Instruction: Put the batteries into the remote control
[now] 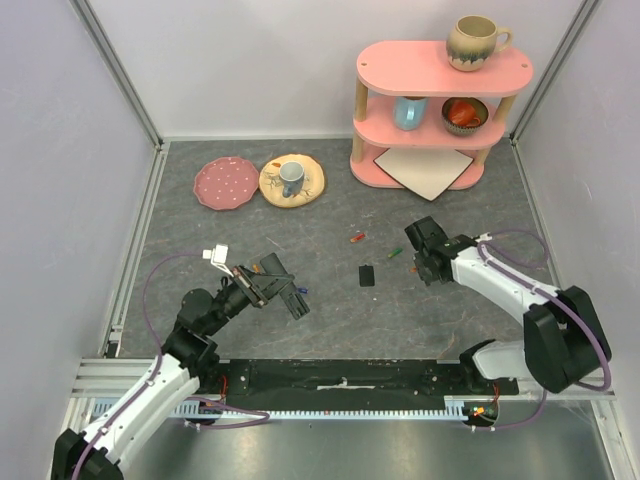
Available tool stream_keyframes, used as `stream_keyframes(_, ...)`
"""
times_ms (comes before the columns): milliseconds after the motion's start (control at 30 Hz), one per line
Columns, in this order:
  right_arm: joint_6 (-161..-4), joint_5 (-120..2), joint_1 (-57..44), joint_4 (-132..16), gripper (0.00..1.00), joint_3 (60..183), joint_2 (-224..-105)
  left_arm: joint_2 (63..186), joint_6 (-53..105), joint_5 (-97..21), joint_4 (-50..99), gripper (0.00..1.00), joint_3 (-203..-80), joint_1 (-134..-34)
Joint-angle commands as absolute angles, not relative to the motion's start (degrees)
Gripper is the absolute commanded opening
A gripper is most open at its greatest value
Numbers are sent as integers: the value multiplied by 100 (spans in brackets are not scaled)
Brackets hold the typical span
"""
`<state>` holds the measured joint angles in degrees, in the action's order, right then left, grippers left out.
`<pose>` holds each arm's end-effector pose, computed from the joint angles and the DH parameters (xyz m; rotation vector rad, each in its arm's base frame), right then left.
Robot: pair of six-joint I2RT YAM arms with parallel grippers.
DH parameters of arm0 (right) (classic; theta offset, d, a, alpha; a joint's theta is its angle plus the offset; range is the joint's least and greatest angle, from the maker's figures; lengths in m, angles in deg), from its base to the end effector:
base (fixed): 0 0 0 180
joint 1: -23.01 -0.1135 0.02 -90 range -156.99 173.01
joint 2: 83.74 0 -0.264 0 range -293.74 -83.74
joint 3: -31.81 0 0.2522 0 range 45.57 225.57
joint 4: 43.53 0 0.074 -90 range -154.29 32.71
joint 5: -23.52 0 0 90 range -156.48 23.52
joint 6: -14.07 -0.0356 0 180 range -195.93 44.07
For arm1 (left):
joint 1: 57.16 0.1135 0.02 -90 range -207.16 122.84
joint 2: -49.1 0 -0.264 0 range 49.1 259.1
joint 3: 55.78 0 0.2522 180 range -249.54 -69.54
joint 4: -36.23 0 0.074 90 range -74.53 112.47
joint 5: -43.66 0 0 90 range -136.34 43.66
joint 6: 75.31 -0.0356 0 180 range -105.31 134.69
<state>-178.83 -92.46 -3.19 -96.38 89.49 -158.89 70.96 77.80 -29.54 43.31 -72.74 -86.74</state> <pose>0.2120 0.0869 0.1932 1.6852 1.9633 0.1486 0.1117 -0.0752 0.1944 -0.2436 1.7237 -1.4686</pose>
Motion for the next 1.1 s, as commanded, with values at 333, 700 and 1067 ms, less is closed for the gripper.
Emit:
stream_keyframes(333, -18615, -9672, -415, -9983, 16, 9224, -16785, 6474, 8034, -3553, 3829, 2, -7112, -8643)
stream_keyframes(700, -18105, -9303, -415, -9790, 38, 9250, -17084, 6650, 8078, -3500, 3803, 2, -7112, -8643)
stream_keyframes(1067, -15590, -9961, -485, -9869, 53, 9707, -16012, 6465, 8034, -3518, 3592, 2, -7112, -8643)
